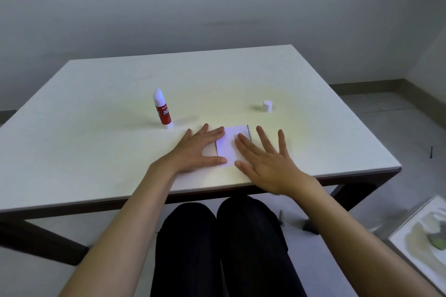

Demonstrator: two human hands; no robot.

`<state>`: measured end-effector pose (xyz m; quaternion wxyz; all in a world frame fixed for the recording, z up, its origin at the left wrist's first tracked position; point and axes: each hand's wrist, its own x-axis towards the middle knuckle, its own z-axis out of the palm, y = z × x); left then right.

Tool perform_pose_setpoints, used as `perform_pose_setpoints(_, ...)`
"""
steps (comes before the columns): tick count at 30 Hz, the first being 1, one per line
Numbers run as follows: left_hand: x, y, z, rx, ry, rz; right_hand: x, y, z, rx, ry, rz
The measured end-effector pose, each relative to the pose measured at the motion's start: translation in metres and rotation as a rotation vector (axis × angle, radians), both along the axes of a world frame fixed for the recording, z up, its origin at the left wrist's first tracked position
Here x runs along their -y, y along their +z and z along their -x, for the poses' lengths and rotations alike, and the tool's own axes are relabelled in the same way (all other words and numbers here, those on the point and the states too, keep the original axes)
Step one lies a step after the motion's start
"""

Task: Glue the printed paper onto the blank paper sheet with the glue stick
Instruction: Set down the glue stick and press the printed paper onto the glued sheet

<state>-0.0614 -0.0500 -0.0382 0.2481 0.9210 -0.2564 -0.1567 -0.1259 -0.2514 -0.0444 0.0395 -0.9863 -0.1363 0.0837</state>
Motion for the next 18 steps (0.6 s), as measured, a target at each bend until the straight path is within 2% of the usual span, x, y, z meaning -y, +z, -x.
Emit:
perform_pose_setpoints(5,0.001,0.003,0.001,-0.011,0.003,-0.056,-0.001,0.002,-0.037,-0.061,-0.115,0.033)
perform_pose_setpoints(11,0.002,0.004,-0.002,-0.004,-0.003,-0.117,-0.012,0.006,0.031,-0.011,0.038,-0.028)
perform_pose_setpoints(15,0.002,0.004,-0.002,0.002,-0.001,-0.143,0.002,0.008,0.005,-0.089,-0.052,-0.005)
perform_pose_setpoints(18,0.002,0.003,-0.001,0.005,0.006,-0.149,0.004,0.004,-0.014,-0.079,-0.112,0.000)
